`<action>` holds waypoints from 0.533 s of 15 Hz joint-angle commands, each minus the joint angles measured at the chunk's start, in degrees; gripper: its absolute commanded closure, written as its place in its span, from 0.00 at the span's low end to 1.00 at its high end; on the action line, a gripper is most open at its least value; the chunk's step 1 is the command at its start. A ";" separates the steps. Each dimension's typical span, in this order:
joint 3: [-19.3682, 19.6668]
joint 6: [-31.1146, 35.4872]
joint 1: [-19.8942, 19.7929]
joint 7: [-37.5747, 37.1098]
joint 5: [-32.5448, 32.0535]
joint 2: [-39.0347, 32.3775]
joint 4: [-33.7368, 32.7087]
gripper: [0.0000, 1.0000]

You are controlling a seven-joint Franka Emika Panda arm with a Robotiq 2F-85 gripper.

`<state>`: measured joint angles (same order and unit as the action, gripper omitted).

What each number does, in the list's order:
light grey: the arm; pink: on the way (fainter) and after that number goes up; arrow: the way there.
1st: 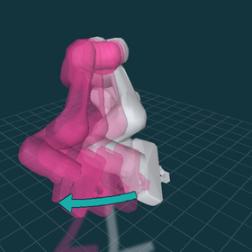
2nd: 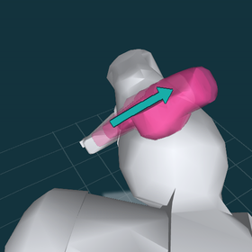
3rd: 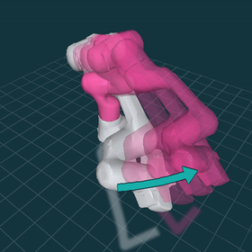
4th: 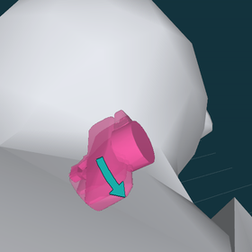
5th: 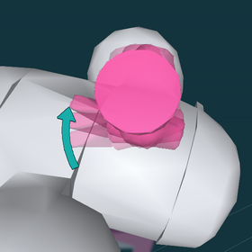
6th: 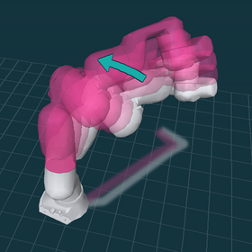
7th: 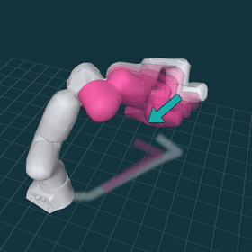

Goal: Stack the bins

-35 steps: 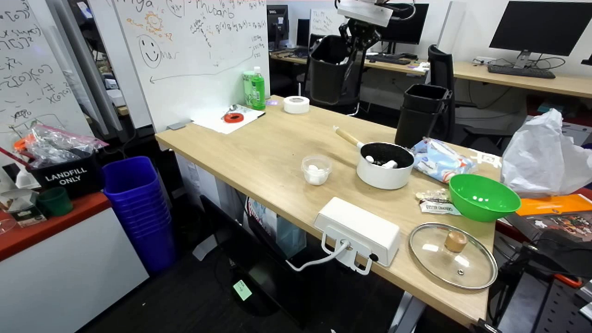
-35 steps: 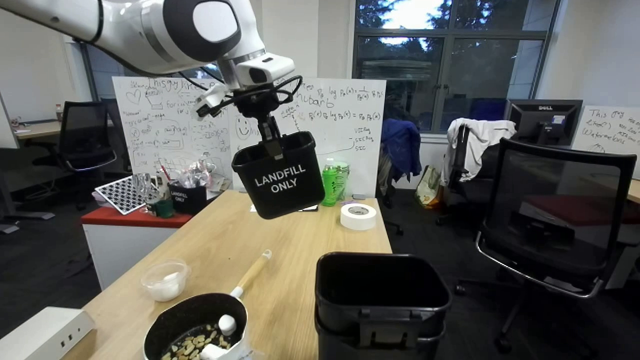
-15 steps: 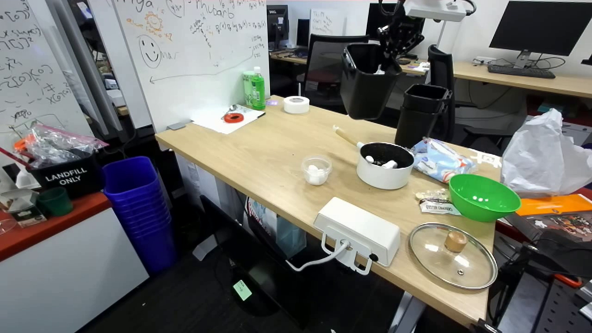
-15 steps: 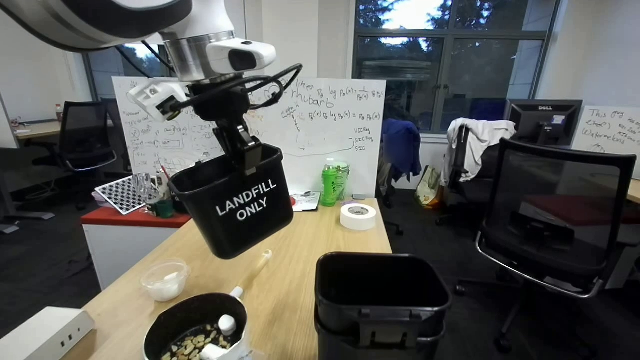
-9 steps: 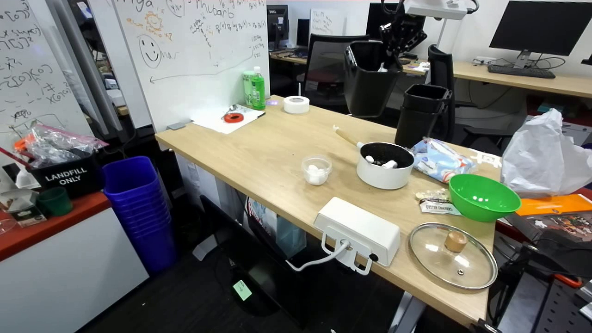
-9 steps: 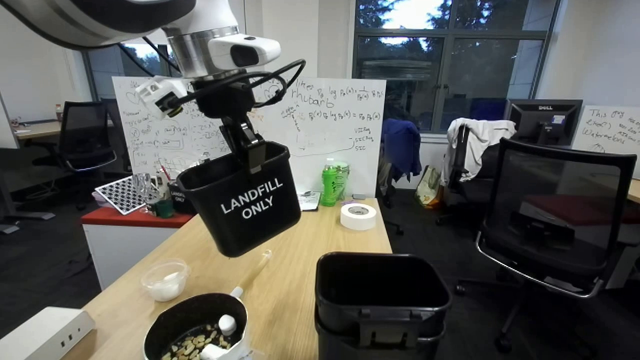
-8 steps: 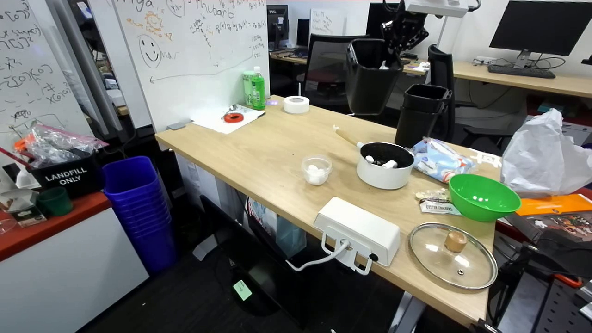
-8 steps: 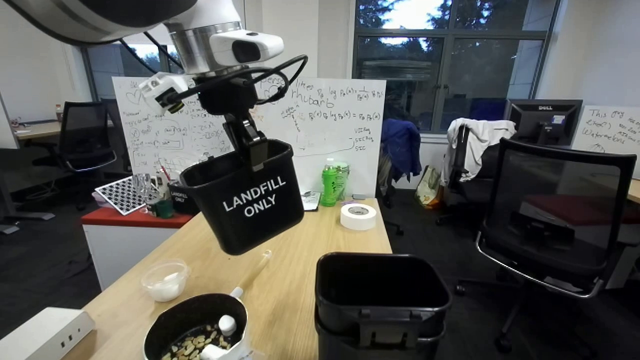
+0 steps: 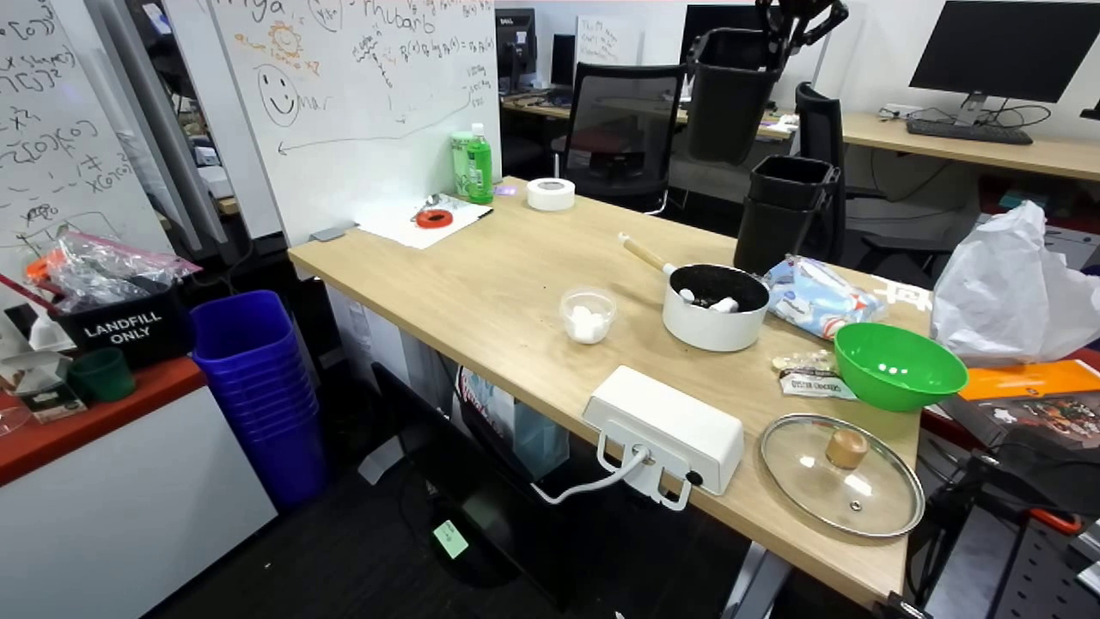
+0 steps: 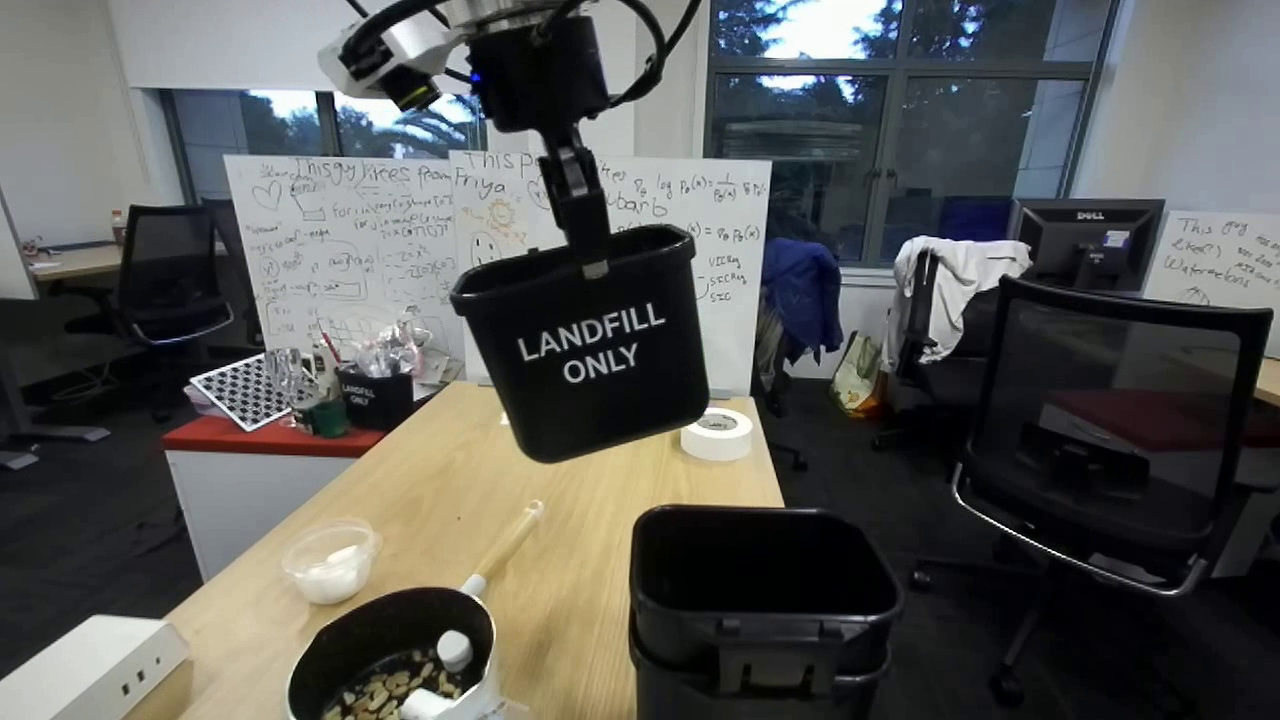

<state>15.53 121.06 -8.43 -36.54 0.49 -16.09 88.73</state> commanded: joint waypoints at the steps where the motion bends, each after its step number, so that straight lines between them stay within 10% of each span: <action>1: 0.75 -4.88 -2.19 -5.49 1.04 -3.88 -6.96 0.98; 8: 1.21 -5.22 -5.27 -7.29 2.02 -4.24 -8.56 0.91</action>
<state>17.17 116.14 -13.28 -43.85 2.64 -20.16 80.61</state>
